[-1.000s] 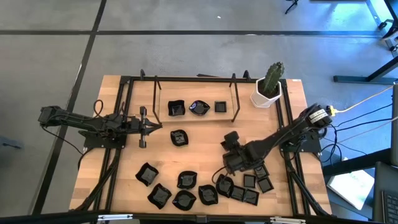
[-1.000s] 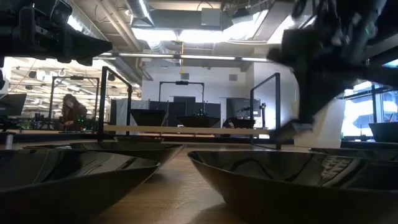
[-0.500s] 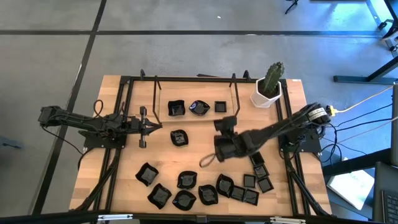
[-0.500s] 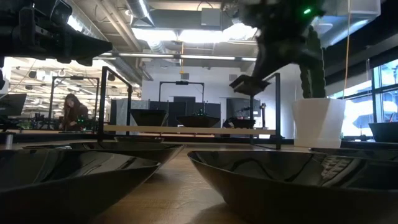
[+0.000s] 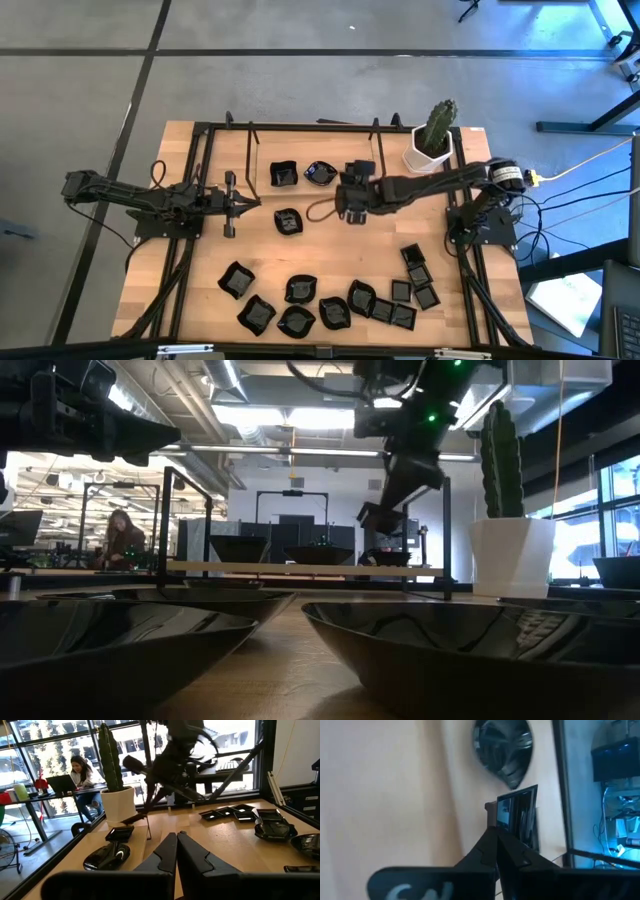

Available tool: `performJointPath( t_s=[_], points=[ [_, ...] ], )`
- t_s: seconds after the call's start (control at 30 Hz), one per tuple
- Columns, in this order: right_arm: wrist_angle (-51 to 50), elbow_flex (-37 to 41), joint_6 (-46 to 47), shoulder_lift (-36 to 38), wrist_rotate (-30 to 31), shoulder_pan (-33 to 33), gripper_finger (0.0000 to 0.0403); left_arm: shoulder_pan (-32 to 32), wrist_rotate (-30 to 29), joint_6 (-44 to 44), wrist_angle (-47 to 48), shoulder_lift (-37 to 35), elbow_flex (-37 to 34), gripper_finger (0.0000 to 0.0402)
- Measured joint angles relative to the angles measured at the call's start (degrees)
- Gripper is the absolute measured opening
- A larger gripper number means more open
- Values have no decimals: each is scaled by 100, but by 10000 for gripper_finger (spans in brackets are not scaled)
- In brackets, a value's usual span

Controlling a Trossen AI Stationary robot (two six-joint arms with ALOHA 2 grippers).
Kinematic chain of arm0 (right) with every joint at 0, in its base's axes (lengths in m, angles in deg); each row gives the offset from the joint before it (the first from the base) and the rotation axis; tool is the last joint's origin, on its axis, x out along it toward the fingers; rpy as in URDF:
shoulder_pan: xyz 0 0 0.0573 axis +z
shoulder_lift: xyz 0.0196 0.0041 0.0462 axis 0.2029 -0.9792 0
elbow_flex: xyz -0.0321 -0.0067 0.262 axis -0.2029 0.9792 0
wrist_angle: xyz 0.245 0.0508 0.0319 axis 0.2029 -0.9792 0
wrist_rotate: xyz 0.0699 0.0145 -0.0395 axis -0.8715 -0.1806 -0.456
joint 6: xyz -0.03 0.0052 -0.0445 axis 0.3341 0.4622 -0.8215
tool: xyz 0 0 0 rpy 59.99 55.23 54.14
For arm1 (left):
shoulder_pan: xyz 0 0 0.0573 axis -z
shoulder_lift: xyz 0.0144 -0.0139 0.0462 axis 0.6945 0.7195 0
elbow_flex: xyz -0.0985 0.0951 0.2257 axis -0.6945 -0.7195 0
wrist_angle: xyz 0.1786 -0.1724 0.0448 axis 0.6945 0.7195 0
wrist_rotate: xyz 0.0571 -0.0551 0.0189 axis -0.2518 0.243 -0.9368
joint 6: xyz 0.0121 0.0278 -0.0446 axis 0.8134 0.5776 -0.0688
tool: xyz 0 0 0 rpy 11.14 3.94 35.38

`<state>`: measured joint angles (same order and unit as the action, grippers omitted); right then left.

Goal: Pick & Place Mini shaped plates
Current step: Stack the square plate on the top of the square plate on the shelf

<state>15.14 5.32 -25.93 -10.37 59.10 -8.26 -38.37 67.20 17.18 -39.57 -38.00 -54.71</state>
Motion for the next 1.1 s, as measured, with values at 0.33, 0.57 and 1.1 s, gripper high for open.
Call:
performJointPath(
  t_s=[0.33,0.57,1.1],
  points=[
    [212,-4,-236,-12,-7,-560,1,0,0,0,14,0,0,8],
    [173,76,-326,-17,-49,-813,0,1,-1,0,20,0,0,4],
    [109,109,-387,-24,-476,-1087,0,1,0,-7,30,1,0,4]
  ],
)
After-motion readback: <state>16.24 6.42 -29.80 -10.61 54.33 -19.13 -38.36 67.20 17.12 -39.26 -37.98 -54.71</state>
